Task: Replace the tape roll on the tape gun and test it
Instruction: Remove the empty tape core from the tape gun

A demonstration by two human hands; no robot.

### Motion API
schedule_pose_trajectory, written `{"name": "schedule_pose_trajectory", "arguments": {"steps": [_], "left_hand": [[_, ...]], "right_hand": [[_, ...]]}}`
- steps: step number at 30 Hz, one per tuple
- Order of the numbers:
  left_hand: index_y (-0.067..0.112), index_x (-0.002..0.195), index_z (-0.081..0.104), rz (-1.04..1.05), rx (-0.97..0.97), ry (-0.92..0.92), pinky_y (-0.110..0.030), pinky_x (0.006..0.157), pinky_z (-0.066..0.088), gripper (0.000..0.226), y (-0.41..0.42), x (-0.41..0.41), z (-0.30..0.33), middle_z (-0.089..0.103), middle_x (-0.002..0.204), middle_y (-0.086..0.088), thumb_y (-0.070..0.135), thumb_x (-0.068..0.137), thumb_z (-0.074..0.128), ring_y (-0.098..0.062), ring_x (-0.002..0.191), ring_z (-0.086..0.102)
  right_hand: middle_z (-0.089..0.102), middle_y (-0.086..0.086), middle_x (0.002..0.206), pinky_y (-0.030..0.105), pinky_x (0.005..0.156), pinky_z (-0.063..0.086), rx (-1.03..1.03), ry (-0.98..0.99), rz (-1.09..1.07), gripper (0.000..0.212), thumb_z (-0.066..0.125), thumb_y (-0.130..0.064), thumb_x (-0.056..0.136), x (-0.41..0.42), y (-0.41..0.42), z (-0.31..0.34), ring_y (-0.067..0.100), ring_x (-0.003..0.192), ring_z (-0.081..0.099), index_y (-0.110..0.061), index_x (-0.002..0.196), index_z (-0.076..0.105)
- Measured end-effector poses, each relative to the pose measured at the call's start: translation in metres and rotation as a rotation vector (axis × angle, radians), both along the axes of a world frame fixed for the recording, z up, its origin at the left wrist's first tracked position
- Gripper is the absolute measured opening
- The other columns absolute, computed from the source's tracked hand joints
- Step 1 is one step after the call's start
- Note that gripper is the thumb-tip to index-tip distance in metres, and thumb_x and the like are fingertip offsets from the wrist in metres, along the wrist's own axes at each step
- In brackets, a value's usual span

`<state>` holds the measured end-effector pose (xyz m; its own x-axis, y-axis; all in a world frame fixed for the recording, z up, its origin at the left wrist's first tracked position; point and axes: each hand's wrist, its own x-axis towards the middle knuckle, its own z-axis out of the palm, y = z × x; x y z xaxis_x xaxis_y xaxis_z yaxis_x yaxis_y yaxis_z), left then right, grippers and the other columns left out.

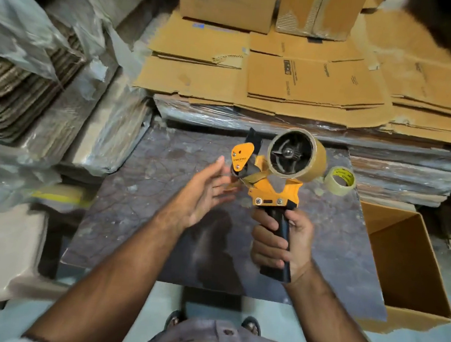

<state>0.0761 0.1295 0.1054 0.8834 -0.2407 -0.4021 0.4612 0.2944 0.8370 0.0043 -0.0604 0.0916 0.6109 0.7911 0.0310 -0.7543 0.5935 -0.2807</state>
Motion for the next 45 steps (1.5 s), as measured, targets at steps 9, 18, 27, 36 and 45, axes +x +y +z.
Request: {"name": "schedule_pose_trajectory", "arguments": {"steps": [9,18,27,36,45], "left_hand": [[0.008,0.107,0.074,-0.013,0.106,-0.159,-0.048,0.103,0.049,0.050,0.059,0.000,0.008,0.076,0.108,-0.014,0.049,0.079,0.076,-0.029,0.098,0.069],[0.002,0.106,0.065,-0.015,0.294,-0.321,-0.006,0.053,0.044,0.034,0.097,0.001,0.025,0.072,0.062,0.013,0.026,0.086,0.078,0.006,0.057,0.065],[0.022,0.121,0.066,0.004,0.365,-0.431,-0.024,0.084,0.058,0.046,0.122,-0.017,0.014,0.073,0.114,0.004,0.044,0.082,0.079,-0.011,0.106,0.070],[0.015,0.093,0.072,0.094,0.746,-1.048,-0.018,0.088,0.048,0.040,0.105,-0.030,0.015,0.065,0.121,0.000,0.041,0.068,0.091,-0.007,0.114,0.061],[0.012,0.081,0.074,0.047,0.771,-1.111,-0.025,0.097,0.052,0.010,0.072,-0.029,0.033,0.075,0.112,0.003,0.019,0.084,0.081,-0.002,0.108,0.068]], "right_hand": [[0.047,0.005,0.054,0.030,0.045,0.049,-0.372,-0.003,-0.147,0.031,0.057,-0.037,0.081,-0.014,0.049,-0.003,0.019,0.037,0.048,-0.007,0.085,0.050],[0.070,0.012,0.083,0.034,0.060,0.058,-0.961,0.018,-0.471,0.019,0.063,-0.017,0.092,-0.030,0.103,-0.001,0.020,0.065,0.066,-0.006,0.107,0.063],[0.052,0.007,0.061,0.027,0.043,0.042,-1.148,-0.020,-0.608,0.017,0.064,-0.018,0.093,-0.030,0.127,0.014,0.018,0.047,0.044,-0.013,0.078,0.056],[0.053,0.008,0.057,0.029,0.044,0.045,-1.286,-0.048,-0.673,0.018,0.070,-0.021,0.091,-0.037,0.109,0.026,0.019,0.044,0.046,-0.004,0.093,0.063],[0.053,0.008,0.056,0.028,0.042,0.043,-1.274,-0.001,-0.633,0.021,0.073,-0.022,0.088,-0.042,0.070,0.034,0.019,0.043,0.045,-0.010,0.079,0.059]]}}
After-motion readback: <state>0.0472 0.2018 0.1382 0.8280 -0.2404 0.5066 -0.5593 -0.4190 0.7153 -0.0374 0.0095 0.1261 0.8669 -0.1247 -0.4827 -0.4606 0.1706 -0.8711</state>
